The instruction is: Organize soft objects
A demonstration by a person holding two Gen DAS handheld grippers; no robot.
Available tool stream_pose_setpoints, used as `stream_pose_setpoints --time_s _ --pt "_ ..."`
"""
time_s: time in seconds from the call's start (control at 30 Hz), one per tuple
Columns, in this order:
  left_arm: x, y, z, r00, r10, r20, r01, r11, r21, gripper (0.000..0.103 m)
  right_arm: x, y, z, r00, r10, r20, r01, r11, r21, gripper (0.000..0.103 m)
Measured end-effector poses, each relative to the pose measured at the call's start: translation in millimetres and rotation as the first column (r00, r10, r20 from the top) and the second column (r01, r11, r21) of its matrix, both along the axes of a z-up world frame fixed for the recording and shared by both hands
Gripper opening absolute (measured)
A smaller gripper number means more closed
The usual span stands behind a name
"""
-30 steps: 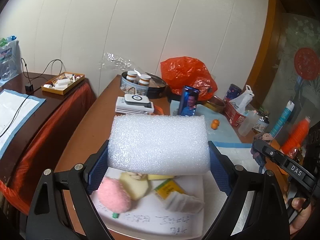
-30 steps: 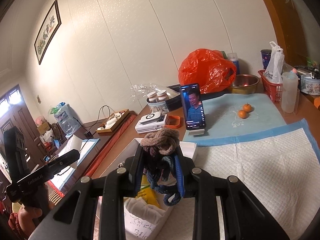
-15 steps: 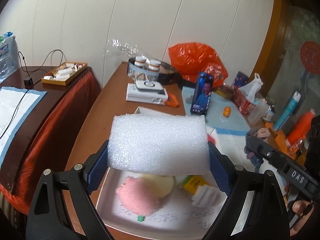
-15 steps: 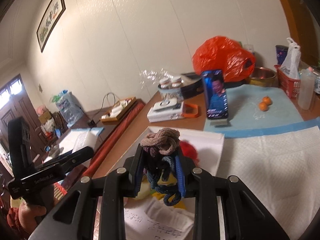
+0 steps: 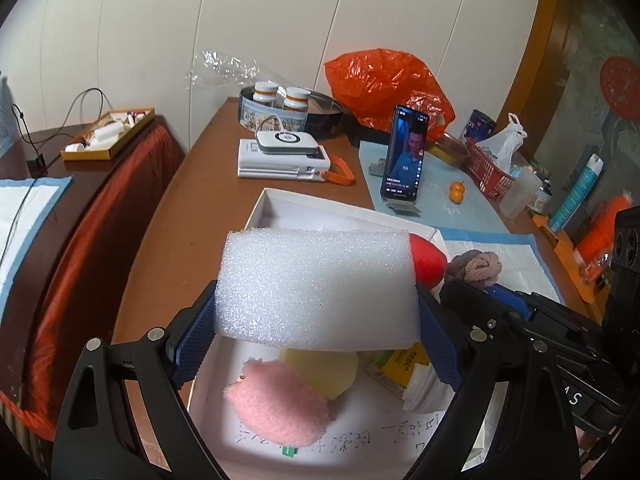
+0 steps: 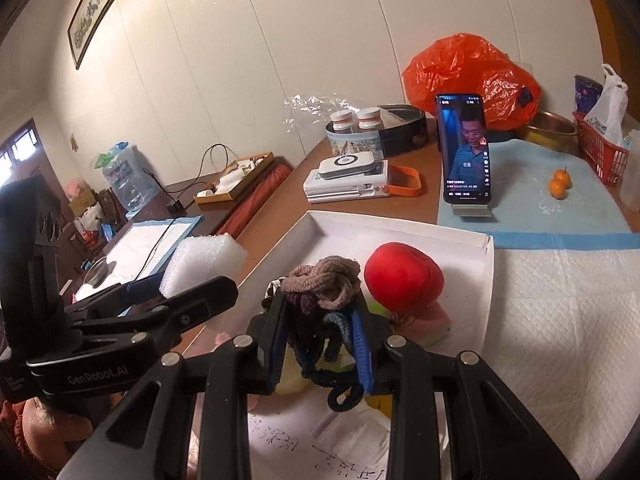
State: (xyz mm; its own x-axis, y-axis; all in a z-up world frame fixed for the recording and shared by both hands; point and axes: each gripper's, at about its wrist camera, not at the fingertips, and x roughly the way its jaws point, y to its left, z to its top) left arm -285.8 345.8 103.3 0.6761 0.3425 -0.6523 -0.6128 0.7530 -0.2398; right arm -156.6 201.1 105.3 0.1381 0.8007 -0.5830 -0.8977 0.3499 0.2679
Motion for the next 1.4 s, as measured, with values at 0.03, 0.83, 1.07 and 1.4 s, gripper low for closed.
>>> stream_pose_setpoints --time_s 0.03,0.83,1.07,1.4 --pt "1 1 -2 1.0 0.002 -0.005 -0.002 1.0 -0.002 0.094 0 1 -1 1.0 -0.005 0.001 0.005 1.0 -0.004 0.03" --pt "-28 2 14 0.992 0.098 0.084 -0.101 0.995 0.028 0.103 -4 -15 -3 0.989 -0.118 0.089 0.12 0.993 -0.014 0.103" --pt "-33 -16 32 0.988 0.082 0.129 -0.09 0.994 0.056 0.103 -5 -25 7 0.988 -0.113 0.108 0.11 0.993 0.037 0.103" --pt "-29 -64 65 0.987 0.145 0.074 -0.158 0.964 0.216 0.103 -7 -61 37 0.907 -0.274 0.319 0.253 0.962 0.105 0.103"
